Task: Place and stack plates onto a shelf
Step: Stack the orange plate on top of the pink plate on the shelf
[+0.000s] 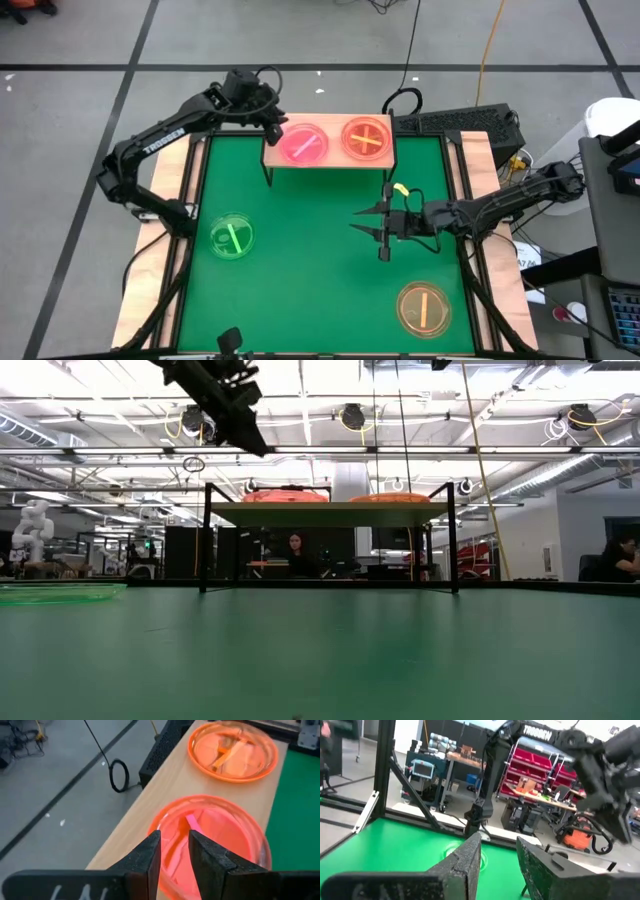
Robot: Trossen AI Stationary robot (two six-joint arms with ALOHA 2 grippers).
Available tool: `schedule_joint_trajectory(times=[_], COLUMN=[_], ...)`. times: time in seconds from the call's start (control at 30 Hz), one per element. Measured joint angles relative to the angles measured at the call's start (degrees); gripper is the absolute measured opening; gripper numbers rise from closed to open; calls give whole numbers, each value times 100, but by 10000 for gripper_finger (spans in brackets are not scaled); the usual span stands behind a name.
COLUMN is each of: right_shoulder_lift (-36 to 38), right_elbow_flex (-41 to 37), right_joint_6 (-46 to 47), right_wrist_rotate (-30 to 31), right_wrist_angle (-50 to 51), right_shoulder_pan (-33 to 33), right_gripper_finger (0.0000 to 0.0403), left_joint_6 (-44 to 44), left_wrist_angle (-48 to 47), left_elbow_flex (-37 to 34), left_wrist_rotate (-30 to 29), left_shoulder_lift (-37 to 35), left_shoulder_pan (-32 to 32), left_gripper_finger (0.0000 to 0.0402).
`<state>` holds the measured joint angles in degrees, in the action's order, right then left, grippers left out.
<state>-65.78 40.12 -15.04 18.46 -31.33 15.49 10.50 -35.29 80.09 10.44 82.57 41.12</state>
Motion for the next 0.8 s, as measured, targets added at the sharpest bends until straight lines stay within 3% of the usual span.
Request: schedule_joint_trajectory(times=[0.1, 0.27, 0.57, 0.63, 0.8], right_shoulder_lift=[0, 2, 4, 4, -2], right_elbow_flex=[0, 0, 594, 810, 1121], right_joint_6=[72, 637, 1007, 1239, 2922], right_wrist_rotate=[306, 1734, 1715, 1356, -1164], right_wrist_angle=[214, 1175, 2488, 3053, 4413], right_shoulder_pan=[0, -13, 93, 129, -61], right_gripper_finger=[110, 110, 110, 110, 110], left_joint_6=[167, 306, -988, -1192, -1563], left_wrist_angle=[-363, -765, 1736, 2347, 3586], left_elbow_flex=[0, -438, -3150, -3738, -5081], left_wrist_rotate=[-2, 15, -2, -4, -254], left_shoulder_lift=[-331, -1169, -3565, -4009, -4703], left_shoulder_pan=[-47, -218, -985, -1314, -2282], left_gripper_finger=[106, 106, 106, 106, 106])
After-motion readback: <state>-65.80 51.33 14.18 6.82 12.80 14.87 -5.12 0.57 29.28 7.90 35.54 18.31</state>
